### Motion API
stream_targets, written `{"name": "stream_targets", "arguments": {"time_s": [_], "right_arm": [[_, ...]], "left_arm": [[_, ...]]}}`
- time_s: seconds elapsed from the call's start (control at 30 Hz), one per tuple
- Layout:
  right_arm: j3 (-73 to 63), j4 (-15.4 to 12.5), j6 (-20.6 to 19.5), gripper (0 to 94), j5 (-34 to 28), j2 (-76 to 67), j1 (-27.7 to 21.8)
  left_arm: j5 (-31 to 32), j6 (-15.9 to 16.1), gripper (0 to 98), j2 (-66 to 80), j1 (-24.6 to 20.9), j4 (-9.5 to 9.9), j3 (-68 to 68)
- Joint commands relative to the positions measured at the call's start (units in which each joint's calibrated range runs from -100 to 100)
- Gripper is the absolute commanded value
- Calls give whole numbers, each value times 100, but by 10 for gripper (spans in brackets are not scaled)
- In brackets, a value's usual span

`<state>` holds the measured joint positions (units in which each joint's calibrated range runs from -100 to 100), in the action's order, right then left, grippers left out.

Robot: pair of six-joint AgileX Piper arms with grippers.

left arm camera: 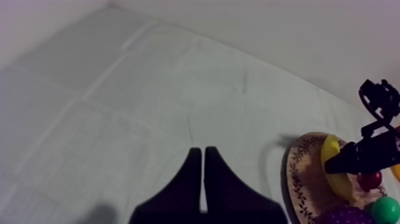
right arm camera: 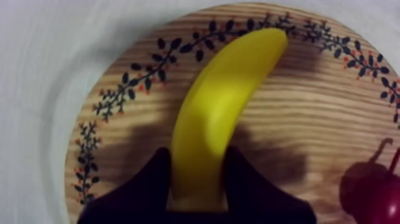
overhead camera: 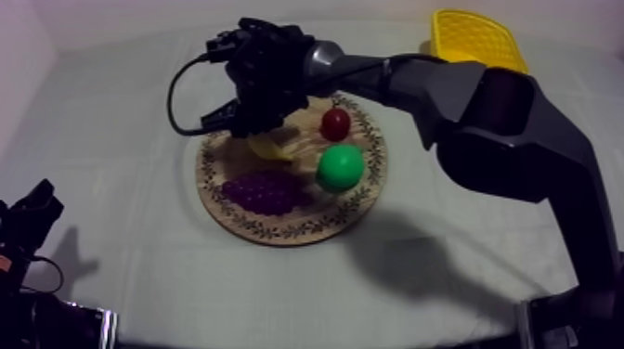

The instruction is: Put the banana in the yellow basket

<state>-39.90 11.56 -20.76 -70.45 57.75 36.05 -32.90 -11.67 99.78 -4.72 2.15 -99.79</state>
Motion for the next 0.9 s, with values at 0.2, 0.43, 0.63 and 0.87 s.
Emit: {"name": "stream_targets", "arguments": {"time_s": [0.2, 0.43, 0.63, 0.87], "right_arm": [[363, -208, 284, 193, -58, -932, -277], [1064, -383, 662, 195, 83, -2037, -927], [1751, -464, 1033, 197, 271, -2774, -1564], [2508, -568, 1390, 198, 481, -3266, -2223]], "left_arm": [[0, -1, 1, 5, -2, 3, 1], [0, -2, 1, 5, -2, 3, 1], [0, -2, 1, 5, -2, 3, 1], [0, -2, 1, 5, -2, 3, 1]]}}
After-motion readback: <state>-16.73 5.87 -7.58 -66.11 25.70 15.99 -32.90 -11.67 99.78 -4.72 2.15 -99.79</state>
